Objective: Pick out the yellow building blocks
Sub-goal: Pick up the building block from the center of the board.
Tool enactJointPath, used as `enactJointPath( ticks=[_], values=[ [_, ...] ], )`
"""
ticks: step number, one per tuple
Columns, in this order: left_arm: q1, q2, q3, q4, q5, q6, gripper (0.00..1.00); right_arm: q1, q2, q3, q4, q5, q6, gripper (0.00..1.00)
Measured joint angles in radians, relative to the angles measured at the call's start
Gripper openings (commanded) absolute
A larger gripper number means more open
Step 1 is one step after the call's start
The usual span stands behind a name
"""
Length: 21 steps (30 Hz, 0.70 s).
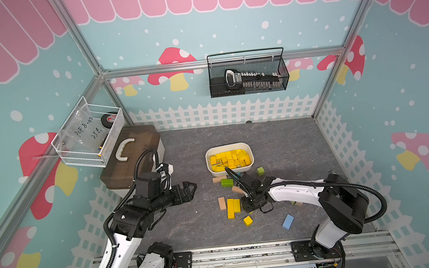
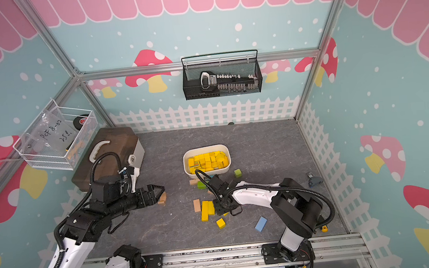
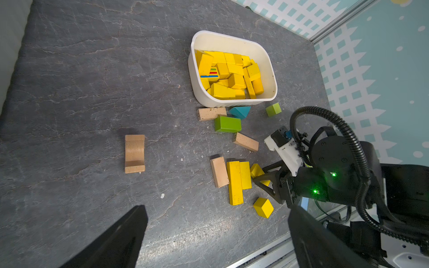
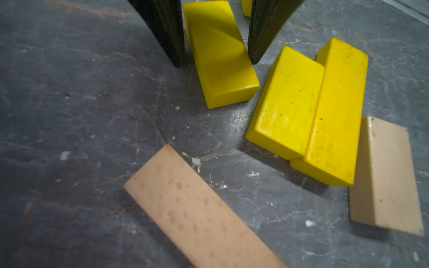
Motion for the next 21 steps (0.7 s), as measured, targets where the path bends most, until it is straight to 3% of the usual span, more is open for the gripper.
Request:
enactJointPath(
  ticks=[9, 21],
  values=[
    [0.000, 0.000, 0.000, 0.000, 0.000, 0.000, 0.99, 0.000, 0.000, 0.000, -0.002, 0.006, 0.003, 0.29],
    [0.000, -0.008, -0.001, 0.001, 0.001, 0.000, 0.99, 0.000, -0.054, -0.032, 0.000, 0.024, 0.011, 0.26]
  ],
)
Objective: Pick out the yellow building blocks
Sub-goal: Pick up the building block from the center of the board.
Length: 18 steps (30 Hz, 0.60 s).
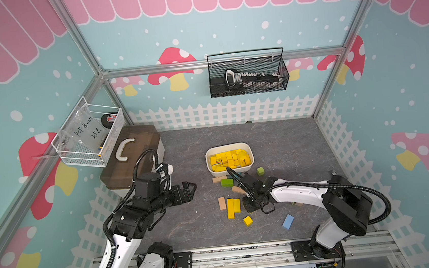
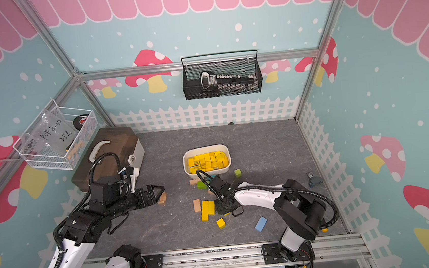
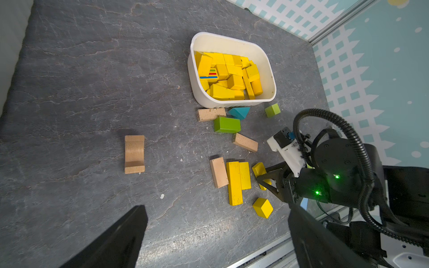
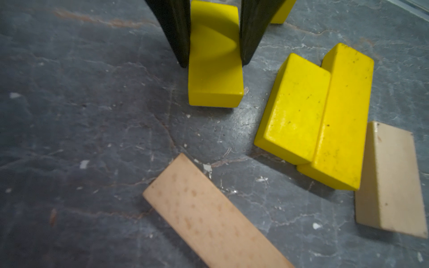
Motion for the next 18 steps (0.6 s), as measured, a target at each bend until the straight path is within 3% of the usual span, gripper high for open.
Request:
enactJointPath(
  ticks=[10, 18],
  values=[
    [0.000, -0.026, -0.004, 0.003, 0.000, 0.000, 0.99, -0.018, -0.119, 0.010, -0.007, 0.065, 0.006, 0.29],
    [0.000, -0.040, -0.005, 0.006, 0.000, 0.000, 0.99, -0.128, -0.050, 0.256, -0.052, 0.069, -0.063, 0.28]
  ],
)
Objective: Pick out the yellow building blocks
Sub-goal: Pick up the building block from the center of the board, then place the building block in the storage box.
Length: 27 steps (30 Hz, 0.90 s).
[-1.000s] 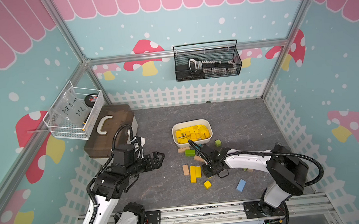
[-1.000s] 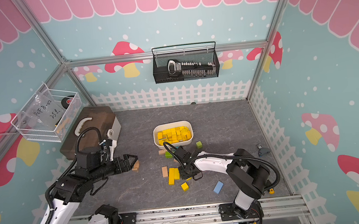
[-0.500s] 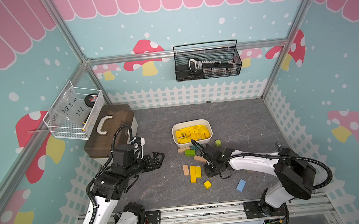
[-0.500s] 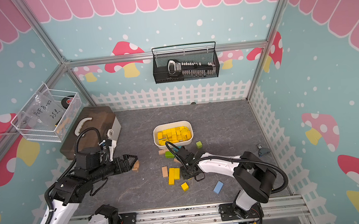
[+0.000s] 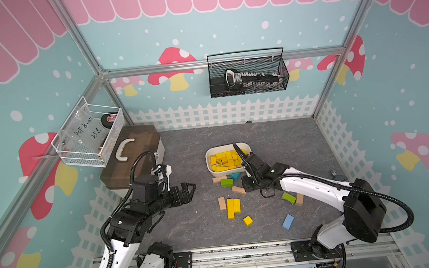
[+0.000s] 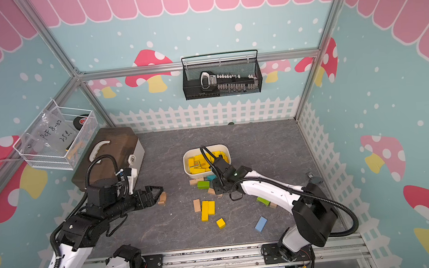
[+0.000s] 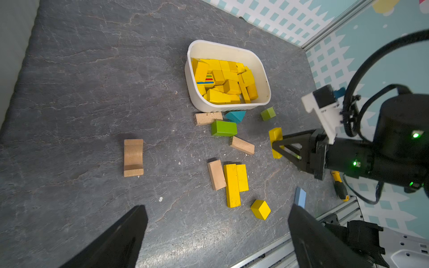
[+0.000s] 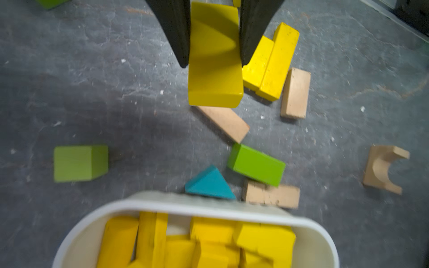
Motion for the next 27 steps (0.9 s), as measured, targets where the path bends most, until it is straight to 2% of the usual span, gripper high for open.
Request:
enactJointPath(
  ticks=[7, 13, 21, 27],
  values=[
    [0.000, -0.005, -0.001, 0.000, 0.008, 0.001, 0.99, -0.100, 0.167, 0.277, -0.066, -0.007, -0.085, 0.27],
    [0.006, 0.001, -0.001, 0.000, 0.016, 0.003, 0.99, -0.140, 0.322, 0.441, -0.122, -0.011, -0.132, 0.27],
    [0.007, 0.010, -0.001, 0.000, 0.030, 0.004, 0.99, -0.147, 0.474, 0.534, -0.161, -0.019, -0.153, 0.27],
    [0.011, 0.023, -0.001, 0.000, 0.039, 0.004, 0.99, -0.152, 0.497, 0.542, -0.169, -0.019, -0.158, 0.31]
  ],
)
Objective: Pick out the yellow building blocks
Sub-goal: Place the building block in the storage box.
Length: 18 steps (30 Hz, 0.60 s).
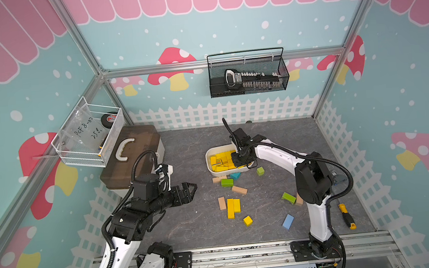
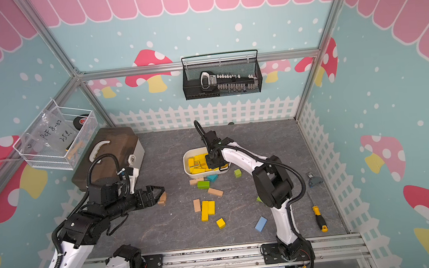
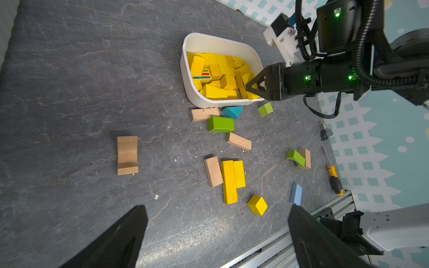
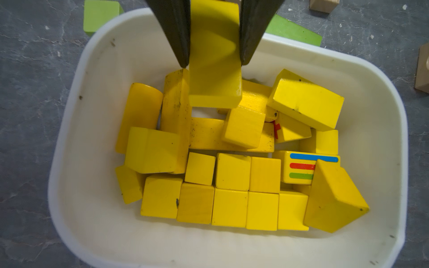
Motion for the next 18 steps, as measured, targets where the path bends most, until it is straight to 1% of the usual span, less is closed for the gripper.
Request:
enactJointPath(
  ticks=[3, 5, 6, 9, 18],
  values=[
    [0.002, 0.002, 0.000, 0.000, 0.003, 0.000, 0.99, -0.003, 0.000, 0.000, -0.001, 0.004, 0.000, 0.36],
    [0.002, 0.002, 0.000, 0.000, 0.003, 0.000, 0.99, -0.008, 0.000, -0.001, -0.007, 0.007, -0.002, 0.42],
    [0.003, 0.002, 0.000, 0.000, 0.003, 0.000, 0.99, -0.011, 0.000, -0.003, -0.008, 0.010, -0.002, 0.43],
    [0.008, 0.002, 0.000, 0.000, 0.003, 0.000, 0.99, -0.017, 0.000, -0.013, -0.012, 0.014, -0.007, 0.46],
    [0.008, 0.002, 0.000, 0.000, 0.004, 0.000, 0.99, -0.023, -0.006, -0.036, -0.013, 0.014, -0.008, 0.45]
  ],
)
